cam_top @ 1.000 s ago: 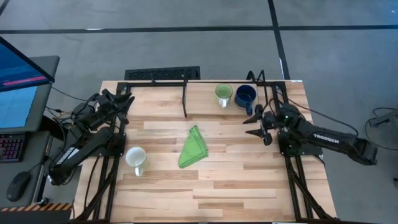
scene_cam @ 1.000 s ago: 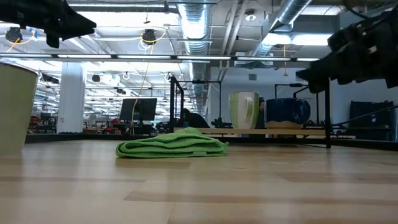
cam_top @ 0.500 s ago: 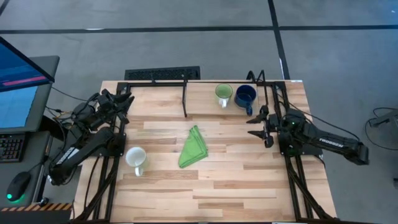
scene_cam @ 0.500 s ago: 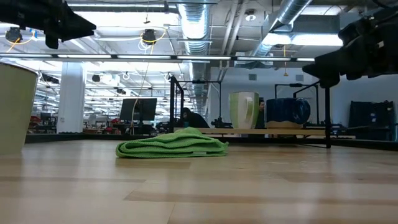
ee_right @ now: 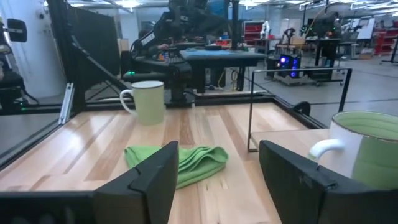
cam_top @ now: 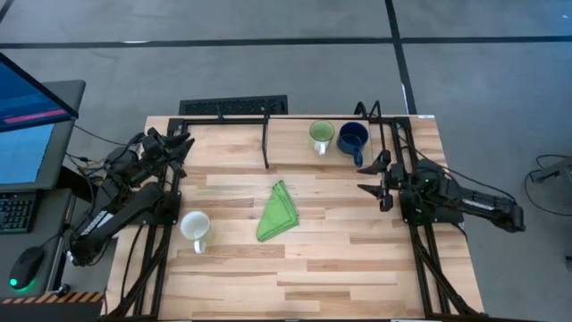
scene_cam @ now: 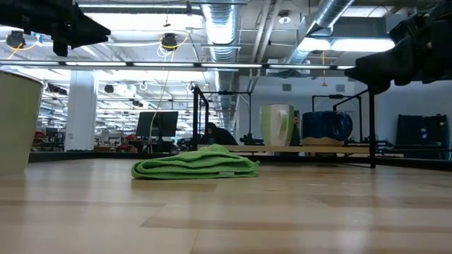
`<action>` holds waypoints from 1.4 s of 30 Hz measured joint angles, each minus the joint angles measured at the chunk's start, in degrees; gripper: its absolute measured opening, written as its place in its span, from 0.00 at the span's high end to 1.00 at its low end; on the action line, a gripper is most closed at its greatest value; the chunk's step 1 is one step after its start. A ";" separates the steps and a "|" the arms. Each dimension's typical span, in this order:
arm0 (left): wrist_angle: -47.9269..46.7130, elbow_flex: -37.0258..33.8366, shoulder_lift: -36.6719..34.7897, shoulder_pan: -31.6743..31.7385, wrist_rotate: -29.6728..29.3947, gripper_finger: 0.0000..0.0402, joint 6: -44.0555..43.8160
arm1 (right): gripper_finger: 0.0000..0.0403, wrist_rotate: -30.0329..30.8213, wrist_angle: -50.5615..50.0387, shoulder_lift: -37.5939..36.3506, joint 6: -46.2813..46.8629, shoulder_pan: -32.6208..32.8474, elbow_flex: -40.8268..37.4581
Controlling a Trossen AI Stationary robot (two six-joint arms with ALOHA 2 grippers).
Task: Stack small to large cups/mugs on shelf
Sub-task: Put the light green mug on the shelf
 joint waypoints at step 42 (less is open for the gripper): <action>-66.41 34.26 56.76 -46.84 -18.87 0.72 -24.17 | 0.39 0.35 -0.02 0.00 0.09 -3.35 0.00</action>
